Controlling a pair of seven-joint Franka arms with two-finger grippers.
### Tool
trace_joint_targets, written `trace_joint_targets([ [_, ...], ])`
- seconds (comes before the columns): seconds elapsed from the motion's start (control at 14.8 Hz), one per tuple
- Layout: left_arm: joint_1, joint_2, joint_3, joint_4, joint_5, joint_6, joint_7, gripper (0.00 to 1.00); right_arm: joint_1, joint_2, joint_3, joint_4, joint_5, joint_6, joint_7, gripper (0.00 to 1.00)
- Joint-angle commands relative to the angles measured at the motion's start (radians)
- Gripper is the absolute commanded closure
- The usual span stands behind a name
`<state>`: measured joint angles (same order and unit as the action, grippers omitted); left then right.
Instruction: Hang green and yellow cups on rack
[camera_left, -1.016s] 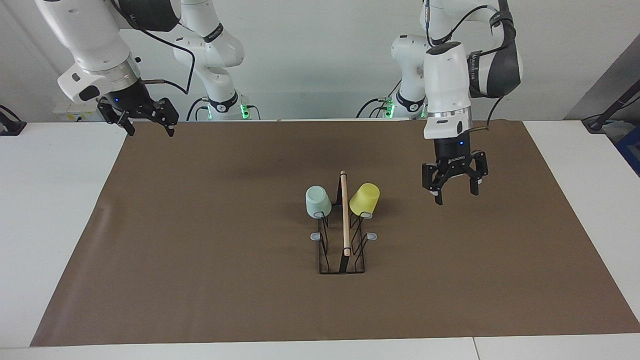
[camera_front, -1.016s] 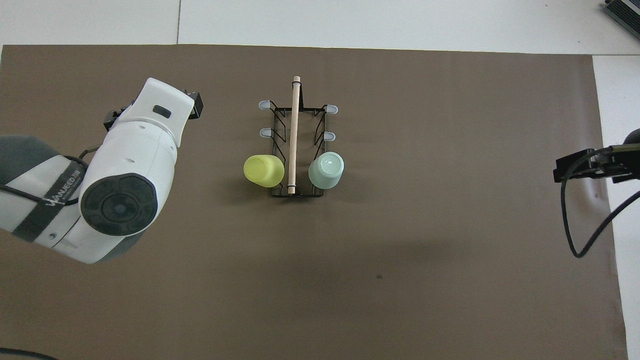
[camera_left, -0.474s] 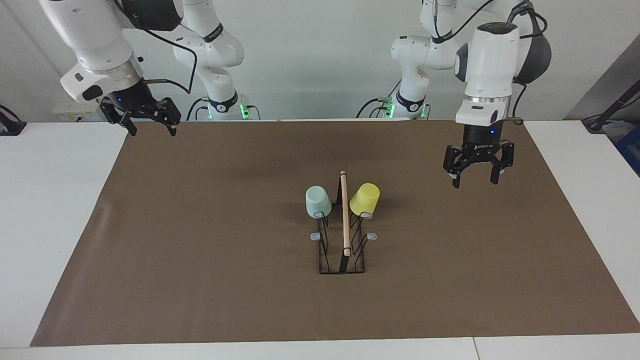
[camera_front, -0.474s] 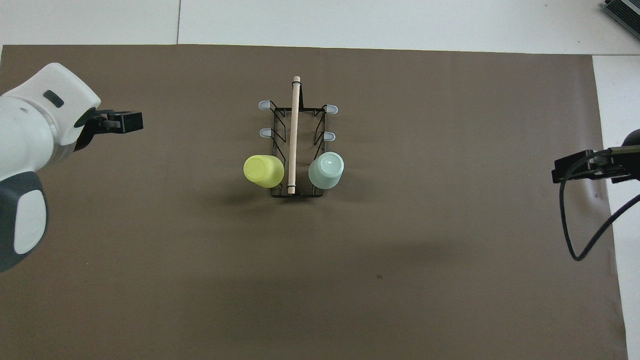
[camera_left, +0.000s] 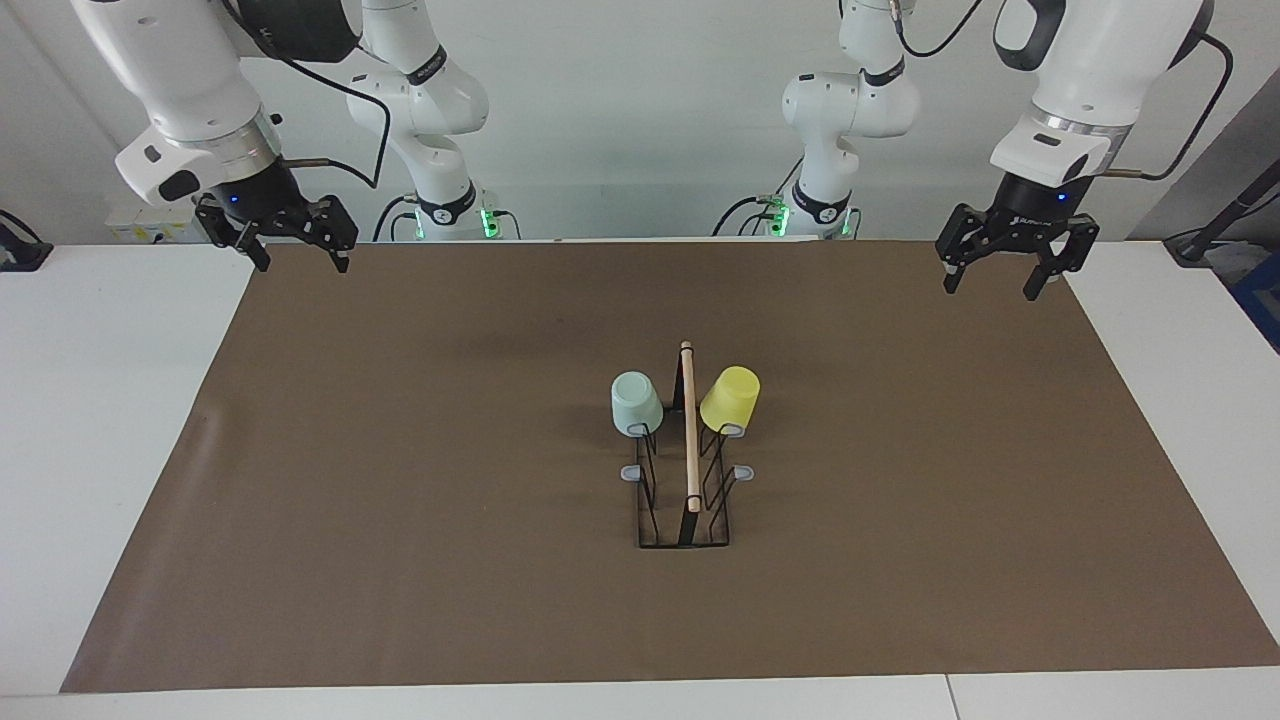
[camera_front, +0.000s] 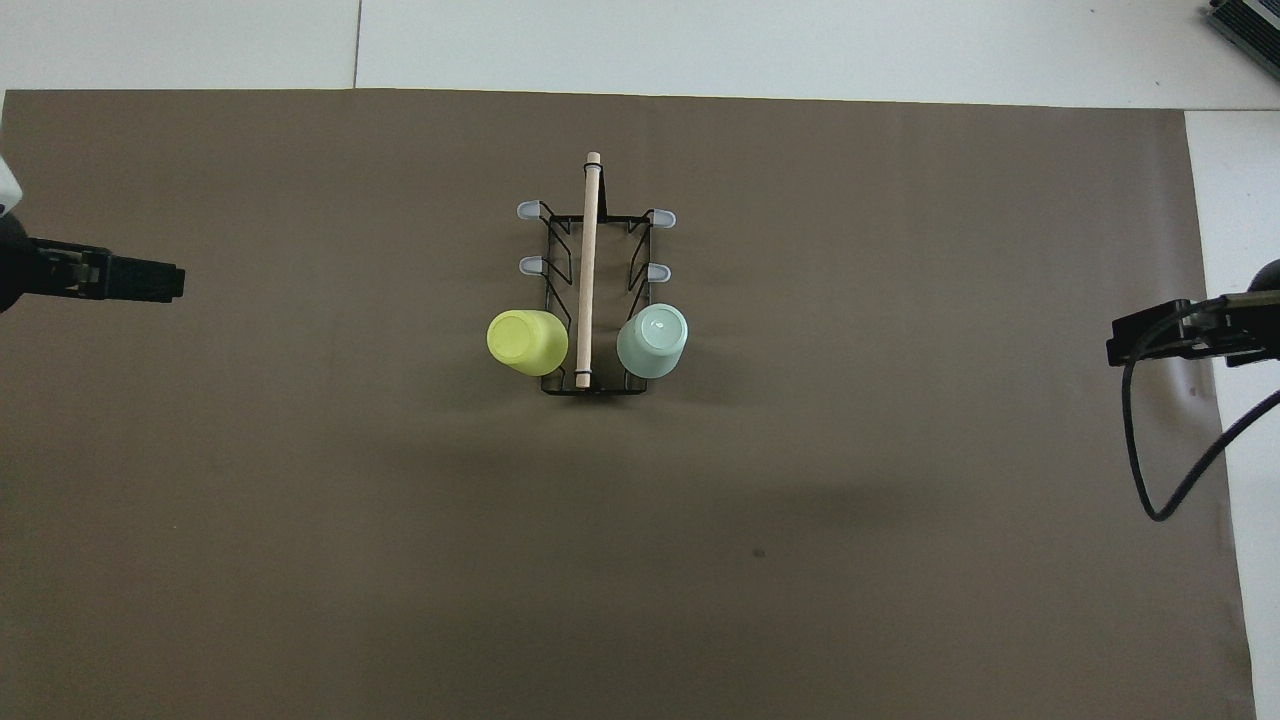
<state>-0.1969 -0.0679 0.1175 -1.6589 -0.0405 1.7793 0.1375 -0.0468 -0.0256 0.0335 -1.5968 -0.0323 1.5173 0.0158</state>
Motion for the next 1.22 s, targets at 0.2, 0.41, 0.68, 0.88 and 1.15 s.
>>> trace_joint_targets([
  [0.2,0.036,0.062,-0.007,0.134,-0.021,-0.19,0.04,0.0,-0.011,-0.013,0.006,-0.012,0.003,0.007,0.012,0.0],
  [0.41,0.031,0.059,-0.01,0.134,0.016,-0.211,0.039,0.0,-0.011,-0.013,0.006,-0.012,0.003,0.007,0.012,0.0],
  [0.68,0.042,0.051,-0.025,0.136,0.021,-0.28,0.033,0.0,-0.011,-0.014,0.006,-0.012,0.003,0.007,0.012,0.0],
  [0.88,0.111,0.046,-0.108,0.142,0.022,-0.317,0.027,0.0,-0.011,-0.013,0.006,-0.012,0.003,0.007,0.012,0.0],
  [1.15,0.126,0.042,-0.119,0.154,0.019,-0.348,0.001,0.0,-0.011,-0.013,0.006,-0.012,0.003,0.007,0.012,0.0],
])
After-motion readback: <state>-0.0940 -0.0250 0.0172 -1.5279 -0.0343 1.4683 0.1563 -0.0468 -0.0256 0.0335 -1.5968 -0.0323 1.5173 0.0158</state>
